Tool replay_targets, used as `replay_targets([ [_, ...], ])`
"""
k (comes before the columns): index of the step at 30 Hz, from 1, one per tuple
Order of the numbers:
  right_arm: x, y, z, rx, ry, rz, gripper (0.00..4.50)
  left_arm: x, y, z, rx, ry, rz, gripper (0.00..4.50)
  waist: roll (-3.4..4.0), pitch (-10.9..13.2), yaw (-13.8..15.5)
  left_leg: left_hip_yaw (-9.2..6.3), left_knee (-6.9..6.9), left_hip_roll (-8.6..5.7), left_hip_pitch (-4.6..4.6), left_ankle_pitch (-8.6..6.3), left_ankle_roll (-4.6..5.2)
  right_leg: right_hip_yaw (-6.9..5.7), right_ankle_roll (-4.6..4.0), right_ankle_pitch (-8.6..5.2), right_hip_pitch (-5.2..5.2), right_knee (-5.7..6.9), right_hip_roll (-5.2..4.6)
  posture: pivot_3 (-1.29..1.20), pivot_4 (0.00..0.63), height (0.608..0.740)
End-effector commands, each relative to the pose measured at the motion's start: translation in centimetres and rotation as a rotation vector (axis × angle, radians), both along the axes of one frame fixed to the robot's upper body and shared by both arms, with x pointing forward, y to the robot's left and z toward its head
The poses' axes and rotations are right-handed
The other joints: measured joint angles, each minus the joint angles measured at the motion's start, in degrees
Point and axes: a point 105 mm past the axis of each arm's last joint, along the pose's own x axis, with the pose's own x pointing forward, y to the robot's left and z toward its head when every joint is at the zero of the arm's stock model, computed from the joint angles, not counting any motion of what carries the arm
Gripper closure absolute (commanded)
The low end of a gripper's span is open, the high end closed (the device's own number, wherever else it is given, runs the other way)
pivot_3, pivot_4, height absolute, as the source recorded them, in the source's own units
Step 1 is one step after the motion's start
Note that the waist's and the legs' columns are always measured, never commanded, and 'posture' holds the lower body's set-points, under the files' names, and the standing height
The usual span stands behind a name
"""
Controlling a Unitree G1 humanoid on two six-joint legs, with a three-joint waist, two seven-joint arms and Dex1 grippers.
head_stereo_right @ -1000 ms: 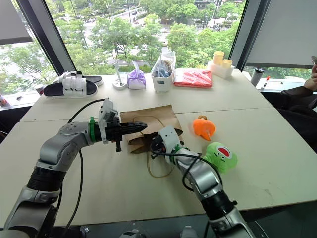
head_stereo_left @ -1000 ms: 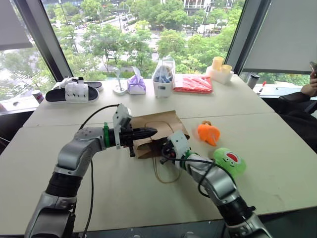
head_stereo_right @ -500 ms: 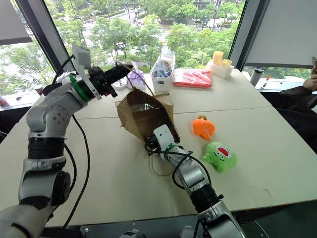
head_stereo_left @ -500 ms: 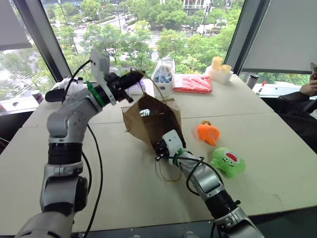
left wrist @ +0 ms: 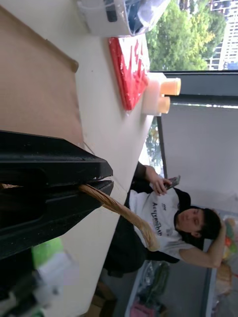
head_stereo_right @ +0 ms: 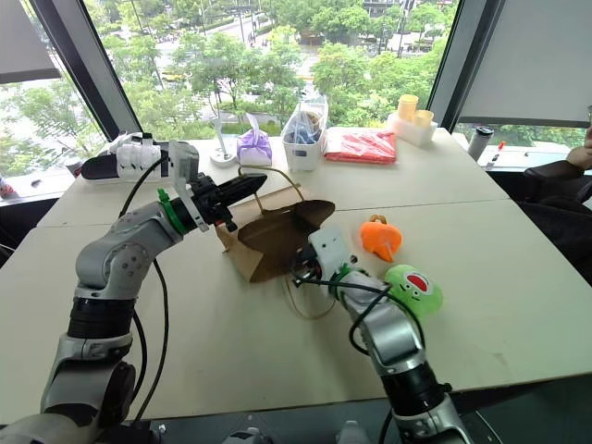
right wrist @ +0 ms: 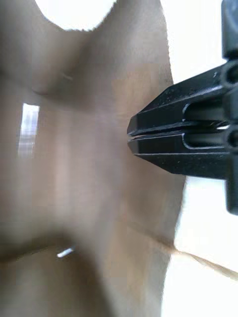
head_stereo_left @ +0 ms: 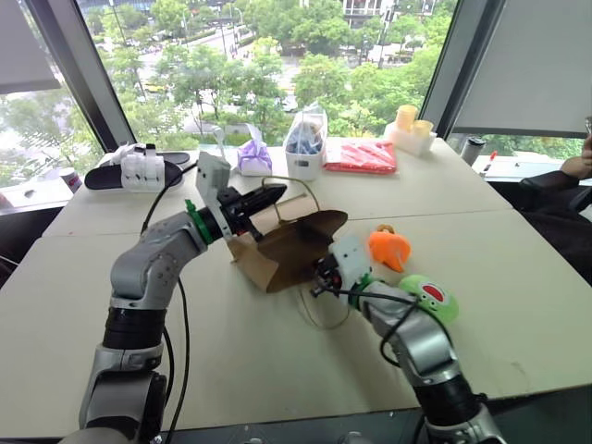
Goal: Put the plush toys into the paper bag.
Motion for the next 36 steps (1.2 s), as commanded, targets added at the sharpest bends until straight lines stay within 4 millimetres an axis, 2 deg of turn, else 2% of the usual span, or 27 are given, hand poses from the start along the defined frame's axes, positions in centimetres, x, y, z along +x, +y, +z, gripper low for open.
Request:
replay_targets([
  [1,-2.4,-3.5,3.3,0.013,-0.055,-0.049,4.24,-0.7,0.0,0.8,-0.005,-0.06,-0.011,4.5,-0.02,0.0,0.1,-0.01,0.02,-0.01,0.0,-0.02,0.03,-0.01,0.0,0.0,0.02,-0.03,0.0,0.0,0.15,0.74],
  [3,-3.8,-5.9,3.2,-0.026,-0.024,-0.087,3.68,-0.9,0.0,0.8,-0.007,-0.056,-0.019,4.5,-0.02,0.0,0.2,-0.01,0.01,-0.02,-0.01,-0.08,0.14,-0.03,0.0,0.0,0.08,-0.1,0.0,0.0,0.15,0.74],
  [6,-4.9,-8.5,1.9,-0.11,0.034,-0.155,2.16,-1.3,-0.3,0.6,0.0,-0.05,-0.044,4.5,-0.02,0.0,0.1,0.02,0.01,-0.02,0.0,-0.1,0.19,-0.03,0.0,0.0,0.11,-0.11,0.0,0.0,0.15,0.74],
  [10,-5.7,-10.7,-0.6,-0.201,0.113,-0.21,0.08,-1.6,-0.6,0.3,0.014,-0.054,-0.065,4.5,-0.02,0.0,-0.1,0.08,0.01,0.0,0.04,-0.11,0.2,-0.01,0.0,0.0,0.11,-0.08,0.0,0.0,0.15,0.74],
  [16,-5.4,-14.1,-5.1,-0.388,0.193,-0.305,0.03,-1.5,-0.8,0.4,0.02,-0.067,-0.064,4.5,-0.03,0.0,0.0,0.1,0.08,0.0,0.05,-0.11,0.21,-0.01,0.0,0.0,0.17,-0.09,-0.02,0.0,0.15,0.74],
  [19,-4.8,-14.9,-5.9,-0.407,0.179,-0.329,0.03,-1.5,-0.9,0.5,0.018,-0.071,-0.06,4.5,-0.03,0.0,0.0,0.11,0.09,0.0,0.06,-0.11,0.21,-0.01,0.0,0.0,0.19,-0.09,-0.02,0.0,0.15,0.74],
  [22,-3.8,-16.0,-5.8,-0.448,0.134,-0.377,0.03,-1.6,-0.8,0.5,0.019,-0.076,-0.049,4.5,-0.06,0.0,0.1,0.1,0.1,0.0,0.07,-0.1,0.2,-0.01,0.0,0.0,0.22,-0.1,-0.02,0.0,0.15,0.74],
  [25,-3.3,-16.5,-5.3,-0.443,0.103,-0.389,0.84,-1.6,-0.7,0.5,0.022,-0.08,-0.036,4.5,-0.06,0.0,0.2,0.09,0.12,-0.01,0.07,-0.1,0.2,-0.01,0.0,0.0,0.24,-0.1,-0.02,0.0,0.15,0.74],
  [27,-3.1,-16.6,-4.9,-0.447,0.087,-0.387,1.79,-1.6,-0.5,0.5,0.022,-0.078,-0.03,4.5,-0.06,0.0,0.1,0.09,0.12,-0.01,0.07,-0.1,0.2,-0.01,0.0,0.0,0.24,-0.1,-0.02,0.0,0.15,0.74],
  [28,-3.0,-16.7,-4.8,-0.447,0.083,-0.387,2.41,-1.6,-0.5,0.5,0.021,-0.077,-0.029,4.5,-0.06,0.0,0.1,0.09,0.12,-0.01,0.07,-0.1,0.2,-0.01,0.0,0.0,0.24,-0.1,-0.02,0.0,0.15,0.74],
  [29,-2.9,-16.8,-4.5,-0.449,0.076,-0.386,2.79,-1.6,-0.5,0.5,0.021,-0.077,-0.028,4.5,-0.06,0.0,0.1,0.09,0.12,-0.01,0.08,-0.1,0.2,-0.01,0.0,0.0,0.24,-0.1,-0.02,0.0,0.15,0.74],
  [32,-2.8,-16.5,-3.3,-0.432,0.043,-0.358,4.3,-1.6,-0.4,0.5,0.019,-0.073,-0.027,4.5,-0.06,0.0,0.1,0.09,0.12,-0.01,0.08,-0.1,0.2,-0.01,0.0,0.0,0.24,-0.1,-0.02,0.0,0.15,0.74],
  [33,-2.7,-15.5,-2.3,-0.396,0.018,-0.323,4.41,-1.6,-0.4,0.5,0.018,-0.069,-0.031,4.5,-0.06,0.0,0.1,0.09,0.12,-0.01,0.08,-0.1,0.2,-0.01,0.0,0.0,0.24,-0.1,-0.02,0.0,0.15,0.74],
  [36,-2.6,-10.2,1.6,-0.239,-0.071,-0.117,4.41,-1.9,-0.5,0.4,0.024,-0.048,-0.064,4.5,-0.01,0.0,-0.4,0.09,0.11,0.0,0.08,-0.1,0.2,0.0,0.0,0.0,0.21,-0.09,-0.02,0.0,0.15,0.74],
])
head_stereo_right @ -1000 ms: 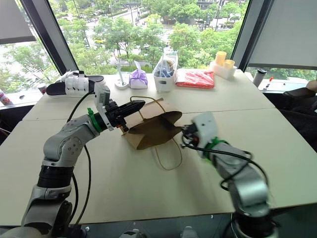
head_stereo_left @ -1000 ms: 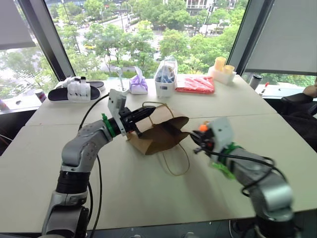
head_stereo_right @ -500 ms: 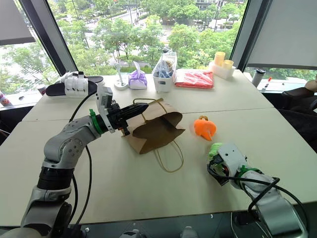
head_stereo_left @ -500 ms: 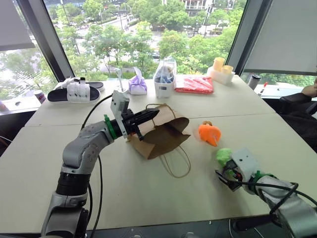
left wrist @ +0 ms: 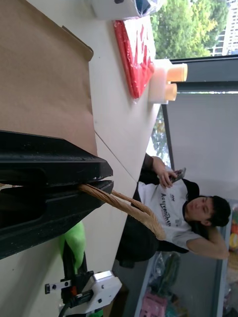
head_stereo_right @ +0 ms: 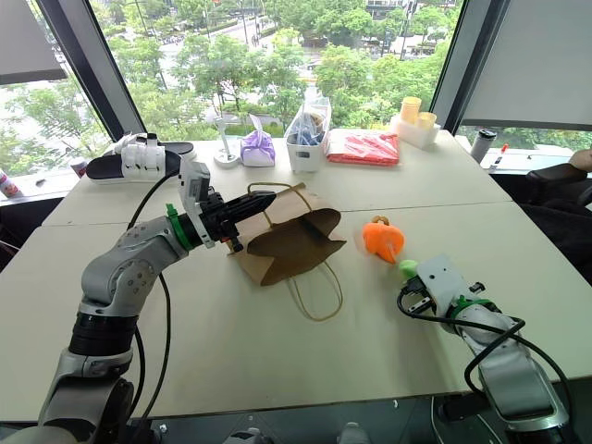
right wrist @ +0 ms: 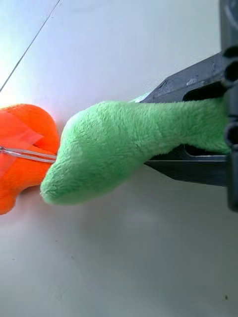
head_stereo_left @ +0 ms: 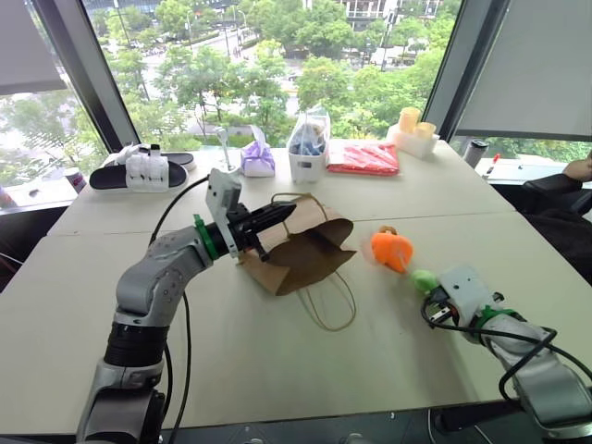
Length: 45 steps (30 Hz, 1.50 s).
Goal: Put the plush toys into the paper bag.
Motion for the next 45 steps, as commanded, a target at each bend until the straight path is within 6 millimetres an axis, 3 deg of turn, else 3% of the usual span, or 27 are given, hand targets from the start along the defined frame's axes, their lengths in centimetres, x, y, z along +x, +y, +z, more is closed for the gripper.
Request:
replay_targets([
  [1,-0.1,5.8,5.7,0.143,-0.141,0.239,4.41,-1.0,-0.1,1.3,-0.013,-0.041,-0.045,4.5,0.03,0.0,-0.4,0.03,-0.02,0.02,0.03,0.0,0.0,0.03,0.0,0.0,-0.02,0.01,0.0,0.0,0.15,0.74],
  [4,-0.2,10.6,6.8,0.224,-0.132,0.41,4.41,-1.1,-0.2,1.5,-0.025,-0.032,-0.064,4.5,0.03,0.0,-0.1,-0.04,-0.08,0.08,0.06,0.0,-0.01,-0.01,0.0,0.0,-0.02,0.03,0.06,0.0,0.15,0.74],
  [9,1.2,14.7,5.2,0.264,-0.084,0.489,4.41,-1.5,-0.7,1.9,-0.032,-0.033,-0.09,4.5,-0.01,0.0,0.6,-0.11,0.0,-0.05,-0.06,0.08,-0.14,-0.04,0.0,0.0,-0.01,-0.04,-0.04,0.0,0.15,0.74],
  [16,3.7,19.2,3.9,0.302,-0.076,0.563,4.41,-3.2,-1.8,2.7,-0.084,0.001,-0.182,4.5,-0.01,0.0,-0.2,-0.08,-0.07,-0.04,-0.05,0.12,-0.22,-0.01,0.0,0.0,-0.11,0.01,-0.02,0.0,0.15,0.74],
  [21,4.7,21.9,4.5,0.338,-0.095,0.629,4.41,-3.4,-2.0,2.5,-0.08,0.011,-0.178,4.5,-0.01,0.0,-0.3,-0.08,-0.1,-0.03,-0.04,0.18,-0.31,-0.01,0.0,0.0,-0.16,0.07,-0.02,0.0,0.15,0.74],
  [24,4.8,22.7,4.6,0.349,-0.092,0.661,3.3,-3.2,-1.8,2.3,-0.079,0.013,-0.153,4.5,-0.01,0.0,-0.2,-0.08,-0.09,-0.03,-0.04,0.18,-0.33,-0.01,0.0,0.0,-0.16,0.07,-0.02,0.0,0.15,0.74],
  [26,4.7,22.8,4.5,0.344,-0.09,0.674,2.17,-3.0,-1.7,2.2,-0.078,0.013,-0.141,4.5,0.0,0.0,-0.1,-0.08,-0.09,-0.04,-0.04,0.18,-0.33,-0.01,0.0,0.0,-0.16,0.06,-0.02,0.0,0.15,0.74],
  [30,4.2,22.2,4.7,0.331,-0.093,0.677,0.33,-2.8,-1.5,2.1,-0.082,0.01,-0.124,4.5,-0.01,0.0,-0.1,-0.09,-0.09,-0.04,-0.05,0.18,-0.32,-0.01,0.0,0.0,-0.16,0.07,-0.02,0.0,0.15,0.74],
  [33,3.5,20.8,5.4,0.305,-0.11,0.671,0.33,-2.6,-1.4,1.9,-0.075,0.009,-0.11,4.5,0.0,0.0,-0.1,-0.09,-0.08,-0.04,-0.05,0.18,-0.32,-0.01,0.0,0.0,-0.16,0.07,-0.02,0.0,0.15,0.74],
  [39,0.9,16.1,9.1,0.273,-0.183,0.624,0.33,-2.3,-0.9,1.5,-0.062,0.01,-0.091,4.5,0.0,0.0,0.0,-0.08,-0.08,-0.05,-0.08,0.1,-0.18,-0.01,0.0,0.0,-0.16,0.02,-0.03,0.0,0.15,0.74],
  [42,0.8,11.8,11.0,0.284,-0.232,0.483,0.33,-2.2,-0.6,1.5,-0.062,0.014,-0.087,4.5,0.0,0.0,0.1,-0.09,-0.1,-0.03,-0.06,0.04,-0.07,-0.01,0.0,0.0,-0.16,0.05,-0.02,0.0,0.15,0.74],
  [45,2.9,6.4,9.8,0.206,-0.225,0.267,0.33,-2.2,-0.7,1.4,-0.06,0.015,-0.09,4.5,-0.01,0.0,0.3,-0.05,-0.07,-0.04,-0.06,0.02,-0.05,-0.01,0.0,0.0,-0.1,-0.01,-0.03,0.0,0.15,0.74],
])
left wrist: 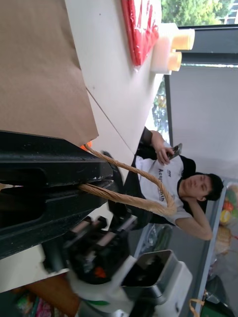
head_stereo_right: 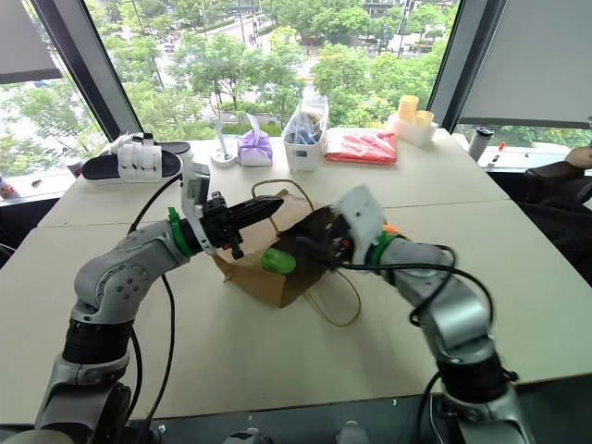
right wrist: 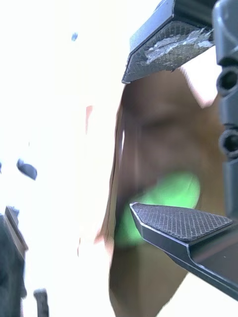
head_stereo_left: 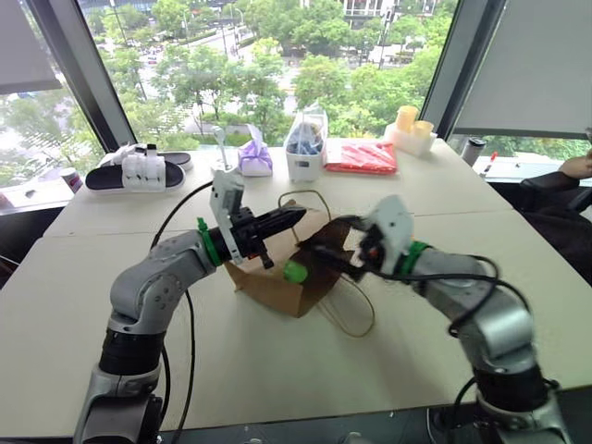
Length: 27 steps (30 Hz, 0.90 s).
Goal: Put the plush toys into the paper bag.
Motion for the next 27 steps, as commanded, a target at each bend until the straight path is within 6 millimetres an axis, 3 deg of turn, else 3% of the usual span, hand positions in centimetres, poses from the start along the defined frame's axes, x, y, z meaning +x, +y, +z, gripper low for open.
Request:
replay_targets([
  [1,2.2,-5.4,-1.3,-0.038,0.015,-0.219,0.33,-0.2,0.4,0.9,-0.01,-0.047,0.006,4.5,-0.01,0.0,0.1,0.01,0.02,-0.01,0.0,-0.01,0.02,0.0,0.0,0.0,0.03,-0.02,-0.01,0.0,0.15,0.74],
  [4,4.3,-7.0,-4.4,-0.12,0.062,-0.274,0.33,-0.2,0.4,0.9,-0.003,-0.053,0.004,4.5,-0.02,0.0,-0.2,0.06,0.01,0.0,0.07,-0.01,0.03,0.01,0.0,0.0,0.09,-0.01,-0.01,0.0,0.15,0.74],
  [8,7.2,-7.4,-7.5,-0.052,0.127,-0.332,0.33,-0.3,0.3,1.0,-0.001,-0.061,0.006,4.5,0.02,0.0,-0.8,0.18,-0.08,0.05,0.1,0.07,-0.11,0.08,0.0,0.0,-0.02,0.04,0.01,0.0,0.15,0.74],
  [11,8.8,-7.5,-8.6,0.043,0.158,-0.376,0.33,-0.4,0.3,1.1,0.0,-0.065,0.013,4.5,0.03,0.0,-0.7,0.2,-0.08,0.05,0.09,0.11,-0.19,0.11,0.0,0.0,-0.04,0.04,0.0,0.0,0.15,0.74],
  [16,10.4,-7.5,-9.6,0.015,0.149,-0.436,0.33,-0.4,0.5,1.2,0.003,-0.072,0.031,4.5,0.03,0.0,-0.3,0.17,-0.03,0.03,0.08,0.14,-0.25,0.12,0.0,0.01,-0.01,0.02,0.0,0.0,0.15,0.74],
  [19,10.7,-7.7,-9.5,0.017,0.136,-0.455,1.2,-0.4,0.6,1.3,0.001,-0.074,0.039,4.5,0.03,0.0,-0.4,0.17,-0.02,0.02,0.07,0.15,-0.26,0.12,0.0,0.01,-0.01,0.0,0.0,0.0,0.15,0.74],
  [24,10.6,-7.7,-8.8,0.015,0.11,-0.454,3.63,-0.2,0.6,1.3,-0.002,-0.074,0.044,4.5,0.03,0.0,-0.6,0.17,-0.03,0.03,0.07,0.15,-0.26,0.12,0.0,0.01,-0.01,0.02,0.0,0.0,0.15,0.74],
  [26,10.4,-7.9,-8.3,0.016,0.093,-0.455,4.41,-0.1,0.6,1.3,-0.003,-0.073,0.044,4.5,0.03,0.0,-0.6,0.17,-0.03,0.03,0.08,0.15,-0.25,0.12,0.0,0.01,-0.01,0.02,0.01,0.0,0.15,0.74],
  [27,9.8,-7.5,-7.0,0.026,0.056,-0.428,4.49,0.0,0.5,1.3,-0.005,-0.073,0.043,4.5,0.03,0.0,-0.6,0.17,-0.03,0.03,0.08,0.15,-0.25,0.12,0.0,0.01,-0.01,0.02,0.01,0.0,0.15,0.74],
])
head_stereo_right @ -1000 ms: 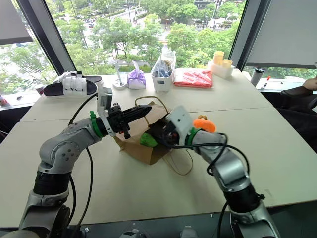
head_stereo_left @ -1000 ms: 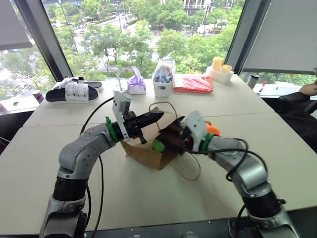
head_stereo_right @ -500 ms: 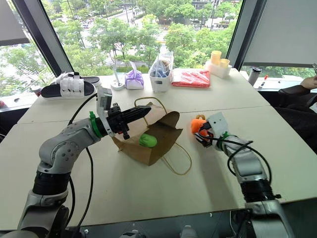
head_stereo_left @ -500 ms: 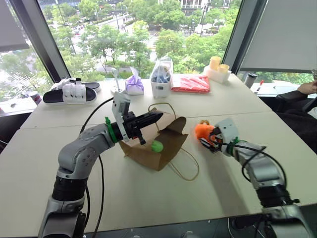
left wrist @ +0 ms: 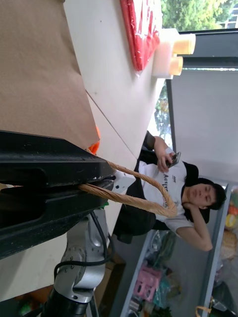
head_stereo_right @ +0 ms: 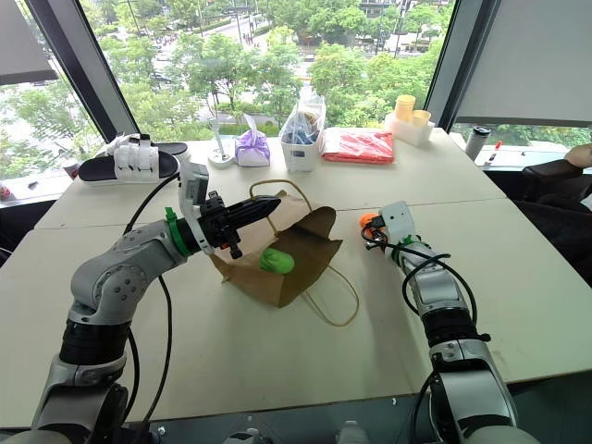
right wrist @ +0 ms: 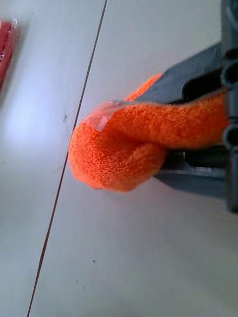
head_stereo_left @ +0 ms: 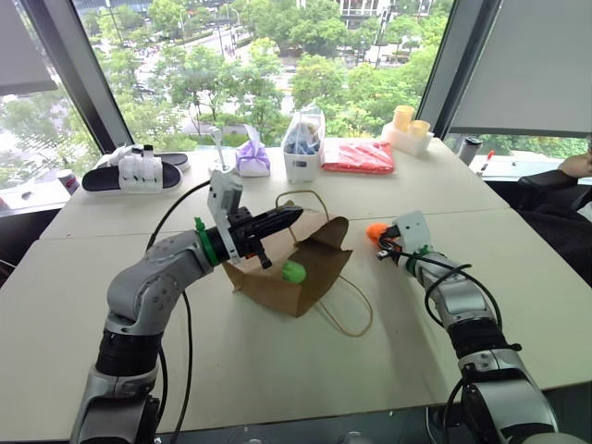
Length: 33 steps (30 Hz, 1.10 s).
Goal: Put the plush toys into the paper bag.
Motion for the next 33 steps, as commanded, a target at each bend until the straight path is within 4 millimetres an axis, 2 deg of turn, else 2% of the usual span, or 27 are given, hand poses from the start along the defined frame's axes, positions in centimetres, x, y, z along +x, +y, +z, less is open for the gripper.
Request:
replay_targets([
  [1,-1.6,0.6,4.3,0.011,-0.128,0.066,4.49,0.0,0.2,1.4,-0.021,-0.061,0.01,4.5,0.01,0.0,0.2,0.0,0.0,0.0,0.0,0.0,0.0,0.0,0.0,0.0,0.0,0.0,0.0,0.0,0.15,0.74],
  [4,-5.6,2.5,7.3,0.013,-0.185,0.209,4.49,0.2,0.2,1.5,-0.027,-0.057,0.003,4.5,0.03,0.0,0.5,-0.09,-0.02,-0.02,-0.13,0.0,0.0,-0.03,0.0,0.0,-0.1,-0.01,-0.01,0.0,0.15,0.74],
  [8,-11.4,5.5,8.1,0.041,-0.134,0.398,4.49,0.2,0.0,1.6,-0.028,-0.05,-0.021,4.5,0.02,0.0,0.5,-0.15,-0.01,-0.03,-0.15,-0.07,0.1,-0.04,0.01,-0.01,-0.07,-0.06,-0.02,0.0,0.15,0.74],
  [10,-13.0,7.3,7.8,0.056,-0.094,0.479,4.49,0.3,-0.1,1.5,-0.027,-0.046,-0.028,4.5,0.02,0.0,0.2,-0.14,0.0,-0.02,-0.09,-0.19,0.32,-0.03,0.01,-0.01,-0.04,-0.06,-0.02,0.0,0.15,0.74],
  [13,-13.6,9.4,6.8,0.092,-0.053,0.517,4.49,0.4,-0.3,1.6,-0.028,-0.046,-0.035,4.5,0.02,0.0,0.2,-0.09,0.01,0.02,0.0,-0.2,0.33,-0.04,0.01,-0.01,0.0,-0.01,0.01,0.0,0.15,0.74],
  [16,-13.1,11.0,6.1,0.119,-0.041,0.522,4.49,0.5,-0.4,1.7,-0.028,-0.047,-0.042,4.5,0.02,0.0,0.4,-0.09,0.04,0.01,0.0,-0.18,0.31,-0.04,0.0,-0.01,0.04,0.0,0.02,0.0,0.15,0.74],
  [19,-11.5,12.4,5.7,0.133,-0.045,0.514,4.49,0.4,-0.5,1.8,-0.03,-0.044,-0.054,4.5,0.02,0.0,0.4,-0.1,0.05,0.0,-0.01,-0.17,0.29,-0.04,0.0,-0.01,0.03,0.0,0.01,0.0,0.15,0.74],
  [24,-7.6,13.8,5.1,0.12,-0.077,0.46,4.49,-0.1,-0.6,1.8,-0.033,-0.036,-0.071,4.5,0.02,0.0,0.4,-0.1,0.03,-0.01,-0.01,-0.06,0.1,-0.04,0.0,0.0,0.01,0.04,0.01,0.0,0.15,0.74],
  [27,-4.5,15.2,4.4,0.128,-0.088,0.428,4.49,-0.3,-0.6,2.0,-0.054,-0.031,-0.064,4.5,0.02,0.0,0.1,-0.08,0.02,-0.01,-0.02,-0.02,0.03,-0.04,0.0,0.0,-0.02,0.03,0.01,0.0,0.15,0.74],
  [29,-3.5,15.8,3.7,0.121,-0.088,0.427,4.49,-0.3,-0.6,2.0,-0.056,-0.03,-0.06,4.5,0.02,0.0,0.0,-0.09,-0.02,0.0,-0.01,-0.01,0.01,-0.03,0.0,0.0,-0.05,0.06,0.01,0.0,0.15,0.74],
  [33,-3.0,16.3,3.4,0.131,-0.099,0.435,2.6,-0.4,-0.6,1.9,-0.057,-0.028,-0.052,4.5,0.02,0.0,0.1,-0.12,-0.07,0.0,-0.04,0.01,-0.04,-0.04,0.0,0.0,-0.09,0.06,0.01,0.0,0.15,0.74],
])
